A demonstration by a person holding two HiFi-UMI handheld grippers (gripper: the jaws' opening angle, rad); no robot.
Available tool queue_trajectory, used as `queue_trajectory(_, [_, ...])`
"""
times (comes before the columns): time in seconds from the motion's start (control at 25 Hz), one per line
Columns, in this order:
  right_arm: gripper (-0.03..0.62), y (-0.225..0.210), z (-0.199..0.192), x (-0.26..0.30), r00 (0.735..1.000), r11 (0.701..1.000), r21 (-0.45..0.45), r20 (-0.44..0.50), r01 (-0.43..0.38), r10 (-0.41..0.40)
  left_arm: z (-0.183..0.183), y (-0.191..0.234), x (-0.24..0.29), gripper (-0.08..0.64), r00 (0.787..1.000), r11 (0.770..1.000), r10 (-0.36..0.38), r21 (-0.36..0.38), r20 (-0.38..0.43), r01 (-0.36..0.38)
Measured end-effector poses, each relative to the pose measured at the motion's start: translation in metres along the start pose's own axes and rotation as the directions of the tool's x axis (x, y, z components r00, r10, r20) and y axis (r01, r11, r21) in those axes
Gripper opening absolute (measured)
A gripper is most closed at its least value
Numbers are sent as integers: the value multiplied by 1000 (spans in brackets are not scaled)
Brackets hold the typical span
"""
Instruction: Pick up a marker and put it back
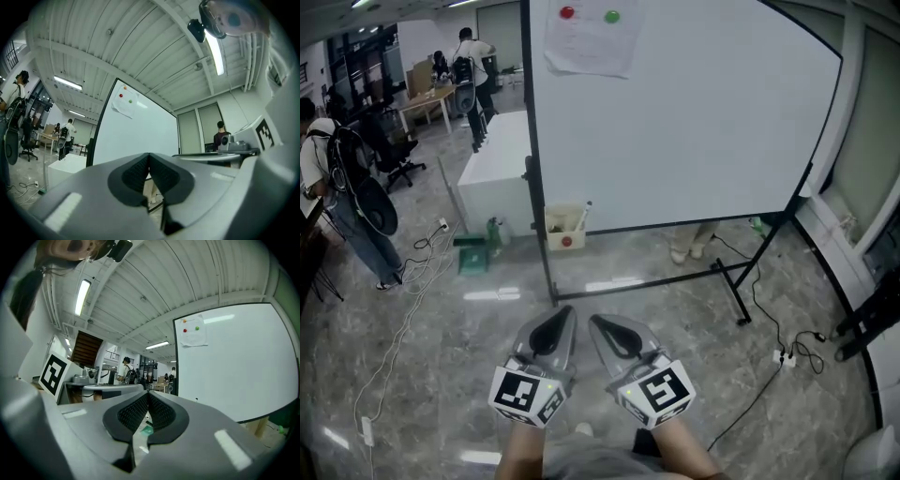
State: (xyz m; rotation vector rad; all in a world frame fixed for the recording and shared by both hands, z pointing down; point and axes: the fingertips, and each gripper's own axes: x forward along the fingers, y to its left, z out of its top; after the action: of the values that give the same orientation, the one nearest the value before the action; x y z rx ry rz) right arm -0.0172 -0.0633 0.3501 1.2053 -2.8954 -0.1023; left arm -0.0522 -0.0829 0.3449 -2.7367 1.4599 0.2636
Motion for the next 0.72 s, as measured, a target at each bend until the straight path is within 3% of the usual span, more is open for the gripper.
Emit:
queue_trajectory(0.52, [10, -97, -36, 83, 996, 992, 95, -39, 79, -75, -31, 73, 80, 0, 1000, 998, -8, -65, -15, 7])
queue_trajectory(0.72, [87, -147, -49, 132, 995, 989, 118, -71, 85, -77, -37, 105, 130, 0, 1000, 998, 5, -61, -27, -6])
